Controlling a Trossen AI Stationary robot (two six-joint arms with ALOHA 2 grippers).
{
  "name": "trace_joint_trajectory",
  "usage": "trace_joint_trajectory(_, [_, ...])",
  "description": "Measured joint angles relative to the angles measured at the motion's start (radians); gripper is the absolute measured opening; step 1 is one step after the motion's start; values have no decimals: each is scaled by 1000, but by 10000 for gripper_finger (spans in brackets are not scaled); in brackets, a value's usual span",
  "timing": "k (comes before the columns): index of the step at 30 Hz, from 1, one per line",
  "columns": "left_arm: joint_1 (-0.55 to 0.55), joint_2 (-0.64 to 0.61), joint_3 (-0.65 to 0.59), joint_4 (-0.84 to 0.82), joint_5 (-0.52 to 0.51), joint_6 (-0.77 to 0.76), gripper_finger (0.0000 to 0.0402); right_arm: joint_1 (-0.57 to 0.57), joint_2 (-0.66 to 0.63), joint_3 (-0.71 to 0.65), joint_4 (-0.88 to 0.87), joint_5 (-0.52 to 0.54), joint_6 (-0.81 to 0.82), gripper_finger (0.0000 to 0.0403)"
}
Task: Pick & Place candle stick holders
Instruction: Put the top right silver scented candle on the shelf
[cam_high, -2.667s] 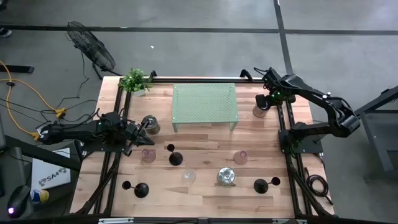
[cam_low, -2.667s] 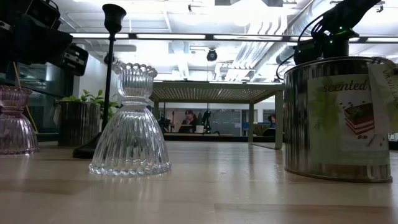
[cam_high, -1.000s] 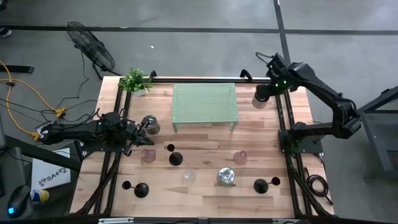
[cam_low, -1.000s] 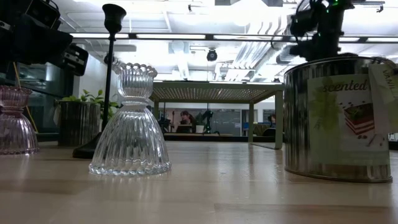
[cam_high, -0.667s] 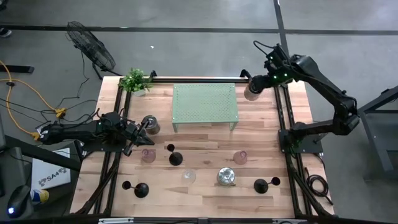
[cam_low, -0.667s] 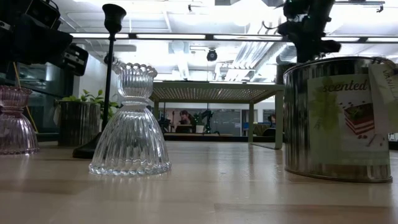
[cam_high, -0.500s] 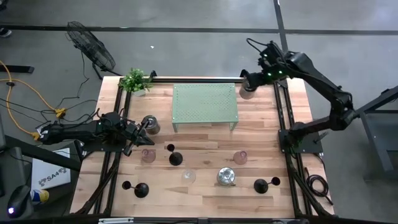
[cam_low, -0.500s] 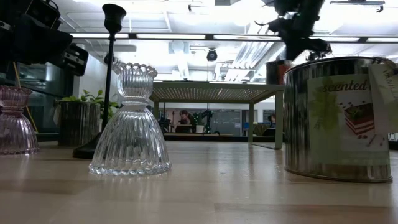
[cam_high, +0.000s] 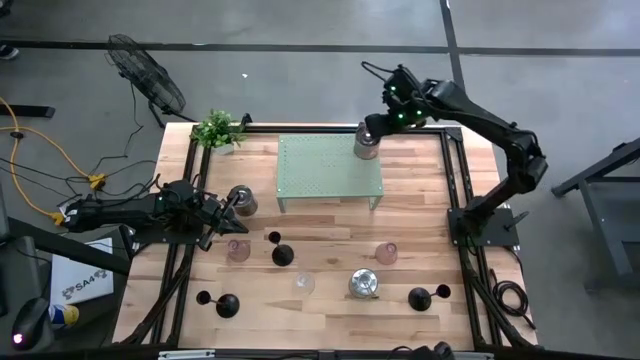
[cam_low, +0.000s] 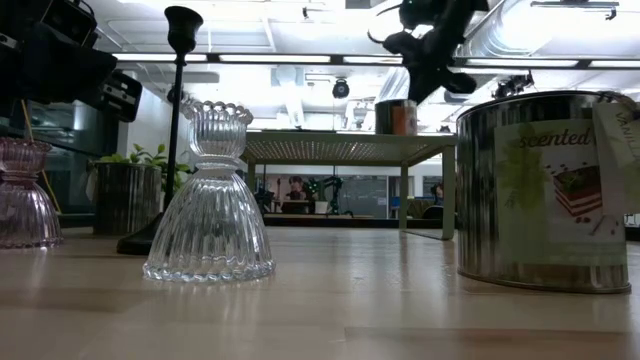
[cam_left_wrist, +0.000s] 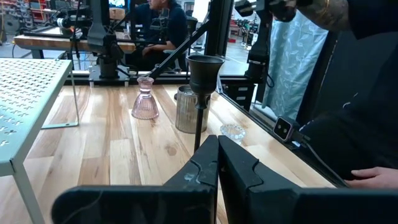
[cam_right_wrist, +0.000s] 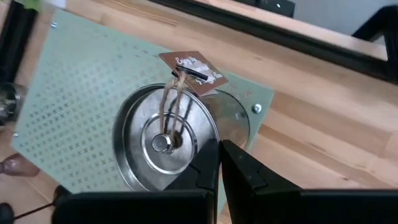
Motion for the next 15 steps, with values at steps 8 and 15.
trace_joint_trajectory(8, [0,0,0,0,0,0,0,38,19,0,21,47,83,4])
trace_joint_trajectory(15, [0,0,0,0,0,0,0,47,19,0,22,123,175,4])
